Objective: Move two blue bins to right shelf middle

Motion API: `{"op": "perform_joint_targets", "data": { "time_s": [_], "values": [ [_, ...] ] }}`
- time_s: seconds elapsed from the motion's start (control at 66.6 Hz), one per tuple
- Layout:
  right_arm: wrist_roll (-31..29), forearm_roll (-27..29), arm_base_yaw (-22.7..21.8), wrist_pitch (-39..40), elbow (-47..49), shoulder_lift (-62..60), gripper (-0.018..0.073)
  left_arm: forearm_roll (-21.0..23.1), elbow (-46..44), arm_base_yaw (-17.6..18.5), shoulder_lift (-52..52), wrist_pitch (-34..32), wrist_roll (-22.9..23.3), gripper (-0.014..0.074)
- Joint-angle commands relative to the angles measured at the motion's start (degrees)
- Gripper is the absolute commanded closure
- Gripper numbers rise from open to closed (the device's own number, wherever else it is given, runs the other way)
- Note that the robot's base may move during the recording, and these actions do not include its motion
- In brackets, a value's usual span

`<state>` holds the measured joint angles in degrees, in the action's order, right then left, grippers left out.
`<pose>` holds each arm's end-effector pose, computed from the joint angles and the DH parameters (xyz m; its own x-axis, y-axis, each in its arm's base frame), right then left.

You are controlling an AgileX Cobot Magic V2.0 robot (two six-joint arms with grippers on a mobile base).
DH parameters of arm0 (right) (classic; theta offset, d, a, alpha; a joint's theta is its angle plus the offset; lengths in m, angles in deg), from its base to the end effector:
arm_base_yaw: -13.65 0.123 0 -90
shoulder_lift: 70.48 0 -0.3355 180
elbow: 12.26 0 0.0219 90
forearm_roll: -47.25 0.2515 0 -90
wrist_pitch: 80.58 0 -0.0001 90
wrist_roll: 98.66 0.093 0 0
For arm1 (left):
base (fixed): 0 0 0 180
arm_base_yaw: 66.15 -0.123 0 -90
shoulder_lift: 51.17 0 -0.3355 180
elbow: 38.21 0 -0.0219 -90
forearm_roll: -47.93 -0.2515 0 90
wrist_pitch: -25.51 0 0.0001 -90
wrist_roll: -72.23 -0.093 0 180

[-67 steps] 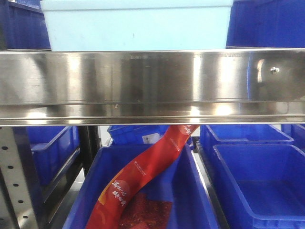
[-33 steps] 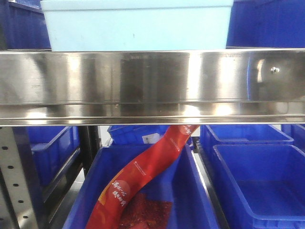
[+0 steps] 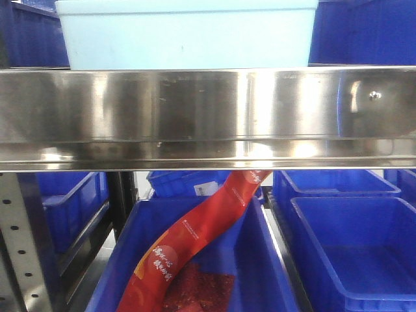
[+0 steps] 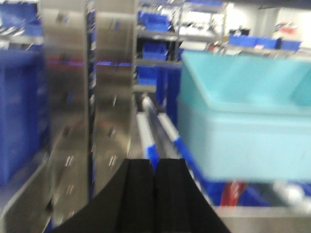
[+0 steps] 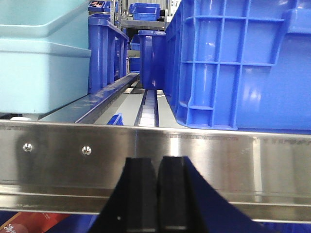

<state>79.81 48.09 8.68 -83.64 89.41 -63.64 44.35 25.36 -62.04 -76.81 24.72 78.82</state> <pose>0.0086 -0.0007 0.2087 0.0297 -0.0147 -0.9994 0.0862 0.9962 -0.0121 0.0416 -0.0031 0.2960 0.0236 -0.0543 -0.9982 0.0739 0.9959 -0.0525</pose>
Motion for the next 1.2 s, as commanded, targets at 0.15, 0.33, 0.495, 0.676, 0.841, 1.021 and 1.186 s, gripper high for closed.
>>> {"op": "perform_joint_targets", "data": {
  "time_s": [0.15,0.33,0.495,0.676,0.841,1.021,1.186],
  "values": [
    [0.2,-0.1,-0.3,1.4,-0.1,-0.2,0.0723,0.8,9.9,-0.5,9.0,-1.6,-0.7,0.0707],
    [0.2,-0.1,-0.3,1.4,-0.1,-0.2,0.0723,0.8,13.9,-0.5,14.9,-1.6,-0.7,0.0707],
    [0.2,-0.1,-0.3,1.4,-0.1,-0.2,0.0723,0.8,14.8,-0.5,19.0,-0.5,-0.7,0.0707],
    [0.2,-0.1,-0.3,1.4,-0.1,-0.2,0.0723,0.8,14.8,-0.5,19.0,1.1,-0.7,0.0707],
    [0.2,-0.1,-0.3,1.4,-0.1,-0.2,0.0723,0.8,14.8,-1.3,19.0,0.8,-0.7,0.0707],
    [0.2,-0.1,-0.3,1.4,-0.1,-0.2,0.0723,0.8,14.8,-4.6,19.0,0.8,-0.7,0.0707],
    [0.2,-0.1,-0.3,1.4,-0.1,-0.2,0.0723,0.8,14.8,-5.0,19.0,0.8,-0.7,0.0707]
  ]
}}
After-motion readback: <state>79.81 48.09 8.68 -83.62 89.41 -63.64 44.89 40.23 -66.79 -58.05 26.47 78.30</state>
